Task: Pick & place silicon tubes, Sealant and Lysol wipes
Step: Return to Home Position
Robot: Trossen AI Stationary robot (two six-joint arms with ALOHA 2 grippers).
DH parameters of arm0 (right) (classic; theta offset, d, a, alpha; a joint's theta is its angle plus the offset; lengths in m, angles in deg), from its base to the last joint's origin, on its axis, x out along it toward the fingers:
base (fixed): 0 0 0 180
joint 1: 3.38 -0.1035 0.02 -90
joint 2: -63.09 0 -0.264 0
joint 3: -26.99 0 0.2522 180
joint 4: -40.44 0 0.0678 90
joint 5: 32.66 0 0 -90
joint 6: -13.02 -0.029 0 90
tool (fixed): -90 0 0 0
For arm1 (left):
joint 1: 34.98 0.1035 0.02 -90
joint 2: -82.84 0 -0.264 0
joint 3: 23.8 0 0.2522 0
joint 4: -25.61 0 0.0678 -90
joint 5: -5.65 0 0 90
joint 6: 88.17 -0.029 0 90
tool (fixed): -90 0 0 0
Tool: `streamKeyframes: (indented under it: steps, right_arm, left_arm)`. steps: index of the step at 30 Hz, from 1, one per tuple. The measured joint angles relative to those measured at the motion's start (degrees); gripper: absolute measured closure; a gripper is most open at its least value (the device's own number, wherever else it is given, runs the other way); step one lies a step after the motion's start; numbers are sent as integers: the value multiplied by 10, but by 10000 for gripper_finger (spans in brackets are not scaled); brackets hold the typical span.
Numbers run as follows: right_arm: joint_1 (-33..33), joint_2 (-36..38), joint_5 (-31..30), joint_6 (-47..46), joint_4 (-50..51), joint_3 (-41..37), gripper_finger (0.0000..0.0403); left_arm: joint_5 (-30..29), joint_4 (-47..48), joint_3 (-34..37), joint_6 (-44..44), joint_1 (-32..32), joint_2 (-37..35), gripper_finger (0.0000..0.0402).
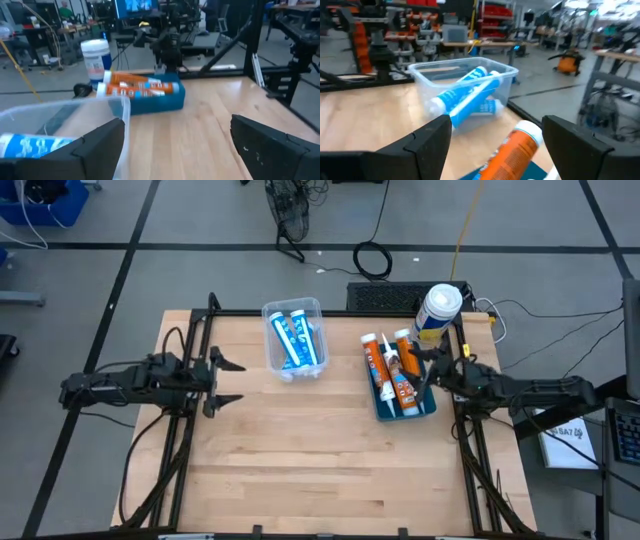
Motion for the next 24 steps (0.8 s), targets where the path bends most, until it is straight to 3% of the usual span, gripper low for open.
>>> streamKeyframes:
  steps: [8, 15, 24]
  right_arm:
    - [-48, 58, -29, 55, -152, -122, 116]
    - [-78, 70, -29, 57, -134, -134, 116]
    - [-87, 70, -29, 38, -136, -135, 115]
  left_arm:
    - [0, 48, 25, 14, 0, -79, 44]
    - [-3, 51, 74, 17, 0, -145, 50]
    - [-16, -9, 142, 29, 0, -147, 46]
